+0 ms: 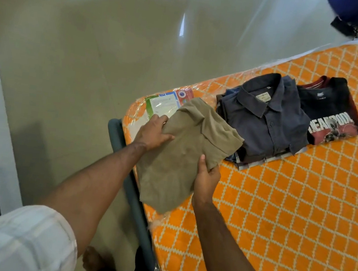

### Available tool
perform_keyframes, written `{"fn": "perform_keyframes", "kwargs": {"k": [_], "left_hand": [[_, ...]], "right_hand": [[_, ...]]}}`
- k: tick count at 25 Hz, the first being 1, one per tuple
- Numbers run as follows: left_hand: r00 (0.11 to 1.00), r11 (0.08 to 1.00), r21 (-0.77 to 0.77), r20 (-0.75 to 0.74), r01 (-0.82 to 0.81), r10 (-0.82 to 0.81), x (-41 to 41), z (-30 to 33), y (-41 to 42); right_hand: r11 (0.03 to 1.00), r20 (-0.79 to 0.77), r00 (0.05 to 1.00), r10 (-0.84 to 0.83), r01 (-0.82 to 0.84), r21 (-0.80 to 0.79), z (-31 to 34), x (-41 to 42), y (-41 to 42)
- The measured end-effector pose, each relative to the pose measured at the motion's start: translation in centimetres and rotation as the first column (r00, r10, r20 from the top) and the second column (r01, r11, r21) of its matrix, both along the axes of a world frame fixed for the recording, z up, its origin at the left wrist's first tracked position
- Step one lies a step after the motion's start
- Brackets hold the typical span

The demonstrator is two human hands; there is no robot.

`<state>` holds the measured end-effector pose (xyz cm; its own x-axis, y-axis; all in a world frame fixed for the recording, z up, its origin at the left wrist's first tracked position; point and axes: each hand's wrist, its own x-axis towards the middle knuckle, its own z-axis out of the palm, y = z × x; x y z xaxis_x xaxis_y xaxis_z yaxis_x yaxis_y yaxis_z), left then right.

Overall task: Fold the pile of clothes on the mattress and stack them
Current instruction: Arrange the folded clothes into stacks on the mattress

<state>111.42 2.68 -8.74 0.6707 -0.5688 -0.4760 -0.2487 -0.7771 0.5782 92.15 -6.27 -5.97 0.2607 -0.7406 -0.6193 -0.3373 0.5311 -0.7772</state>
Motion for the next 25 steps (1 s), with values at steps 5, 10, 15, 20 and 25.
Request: {"fn": "perform_keyframes", "kwargs": {"k": [5, 10, 15, 20, 25], "left_hand": [[0.820, 0.911, -0.067, -0.466, -0.406, 0.331, -2.0, 6.5, 8.0], [0.615, 0.661, -0.172, -0.588, -0.730, 0.526, -2.5, 18.4, 23.7], [0.430, 0.340, -0.265, -0.512, -0.902, 0.744, -6.0, 25.9, 43.4], [0.100, -0.115, -0.270, -0.667, -0.956, 0.739, -15.5, 26.8, 60.6], [-0.068, -0.241, -0.139, -0.723, -0.960, 0.688, -24.9, 24.8, 70.9]], "right_hand": [[0.952, 0.187, 0.936, 0.298, -0.306, 0.016, 11.1, 1.6, 2.3], [0.779, 0.306, 0.768, 0.563, -0.616, 0.111, 23.4, 7.3, 10.9], [0.486, 0.396, 0.463, 0.793, -0.873, 0.048, 32.6, 10.9, 30.0], [0.119, 0.442, 0.152, 0.884, -0.988, 0.102, 36.4, 8.6, 49.8], [-0.015, 0.445, 0.143, 0.884, -0.943, 0.333, 32.3, 4.9, 59.4]]}}
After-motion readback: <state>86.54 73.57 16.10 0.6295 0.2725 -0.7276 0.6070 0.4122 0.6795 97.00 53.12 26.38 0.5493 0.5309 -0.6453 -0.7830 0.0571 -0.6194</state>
